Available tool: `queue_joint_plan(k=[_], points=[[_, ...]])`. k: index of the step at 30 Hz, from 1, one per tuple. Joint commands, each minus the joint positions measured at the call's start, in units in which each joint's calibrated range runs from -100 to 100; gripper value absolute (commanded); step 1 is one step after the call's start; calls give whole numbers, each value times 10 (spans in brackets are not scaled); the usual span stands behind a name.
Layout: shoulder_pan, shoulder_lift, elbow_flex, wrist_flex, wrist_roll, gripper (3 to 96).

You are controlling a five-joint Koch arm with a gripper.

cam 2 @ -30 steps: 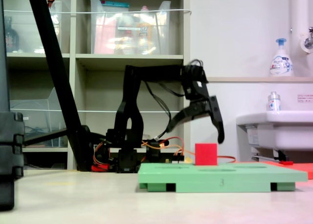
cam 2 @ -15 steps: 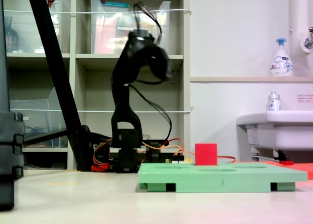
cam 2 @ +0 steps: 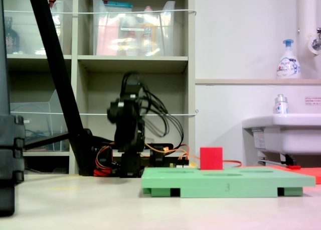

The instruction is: Put the square block into the corresponding hole

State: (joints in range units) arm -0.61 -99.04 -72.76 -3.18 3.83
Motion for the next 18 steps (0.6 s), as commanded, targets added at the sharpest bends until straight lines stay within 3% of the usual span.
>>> queue_joint_plan(k=[1, 8, 18], points=[[3, -10, -75, 97, -23, 491], [10, -10, -272, 97, -25, 482], [23, -10, -272, 51, -23, 483]])
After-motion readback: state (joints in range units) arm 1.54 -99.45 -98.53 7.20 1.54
